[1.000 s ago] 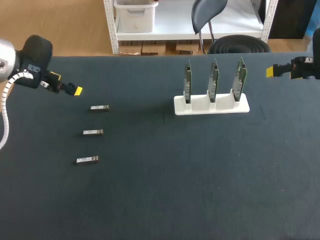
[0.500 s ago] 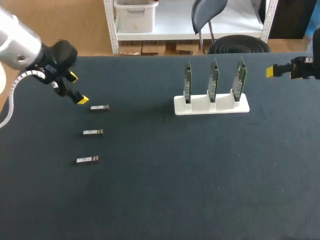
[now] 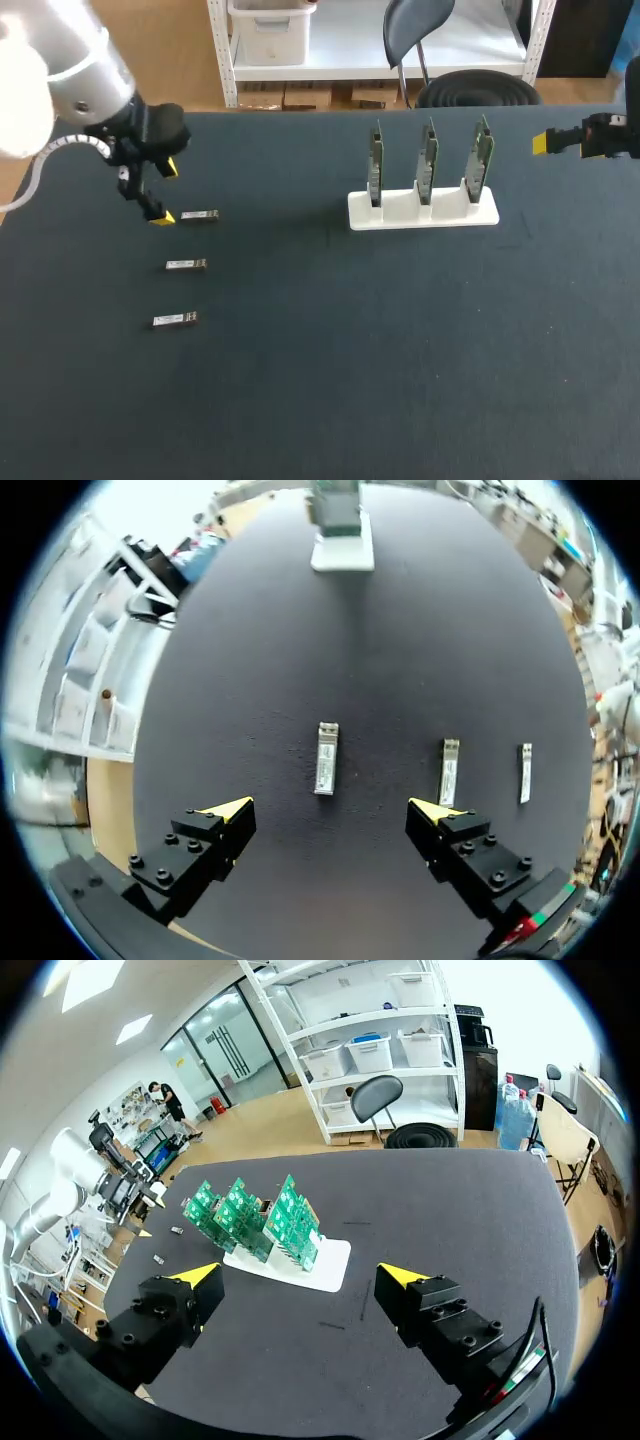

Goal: Pick up the optical module with the left hand, and insert it into the network port with the right hand.

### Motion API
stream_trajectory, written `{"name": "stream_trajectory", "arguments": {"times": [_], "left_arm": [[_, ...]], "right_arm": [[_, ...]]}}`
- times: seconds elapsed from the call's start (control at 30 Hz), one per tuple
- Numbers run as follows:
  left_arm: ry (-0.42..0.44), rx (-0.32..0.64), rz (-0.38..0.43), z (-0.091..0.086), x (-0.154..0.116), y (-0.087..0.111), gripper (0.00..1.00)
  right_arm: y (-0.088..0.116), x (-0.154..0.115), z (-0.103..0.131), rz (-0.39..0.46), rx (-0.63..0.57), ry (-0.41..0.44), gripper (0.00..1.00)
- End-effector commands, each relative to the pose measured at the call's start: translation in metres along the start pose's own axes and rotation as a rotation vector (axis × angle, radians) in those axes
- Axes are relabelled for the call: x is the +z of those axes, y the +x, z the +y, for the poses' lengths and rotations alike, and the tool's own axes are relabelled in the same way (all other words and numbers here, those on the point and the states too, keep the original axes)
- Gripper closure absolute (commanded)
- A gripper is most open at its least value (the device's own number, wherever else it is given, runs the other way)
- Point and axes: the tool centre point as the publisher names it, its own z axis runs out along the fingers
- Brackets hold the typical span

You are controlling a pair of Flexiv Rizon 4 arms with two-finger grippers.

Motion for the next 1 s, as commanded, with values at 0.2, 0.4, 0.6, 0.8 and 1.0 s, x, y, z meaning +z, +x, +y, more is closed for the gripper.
{"name": "stream_trajectory", "arguments": {"times": [0.2, 0.4, 0.6, 0.8, 1.0], "left_arm": [[0.088, -0.033, 0.2, 0.008, 0.025, -0.01, 0.0], [0.081, -0.047, 0.215, 0.005, 0.038, -0.008, 0.0], [0.062, -0.06, 0.222, 0.007, 0.043, -0.005, 0.0], [0.096, -0.089, 0.226, 0.008, 0.047, -0.004, 0.0], [0.113, -0.097, 0.239, 0.007, 0.052, -0.002, 0.0]], "right_arm": [[0.0, 0.0, 0.0, 0.0, 0.0, 0.0, 0.0], [0.0, 0.0, 0.0, 0.0, 0.0, 0.0, 0.0], [0.0, 0.0, 0.0, 0.0, 0.0, 0.0, 0.0], [0.0, 0.0, 0.0, 0.0, 0.0, 0.0, 0.0], [0.0, 0.0, 0.0, 0.0, 0.0, 0.0, 0.0]]}}
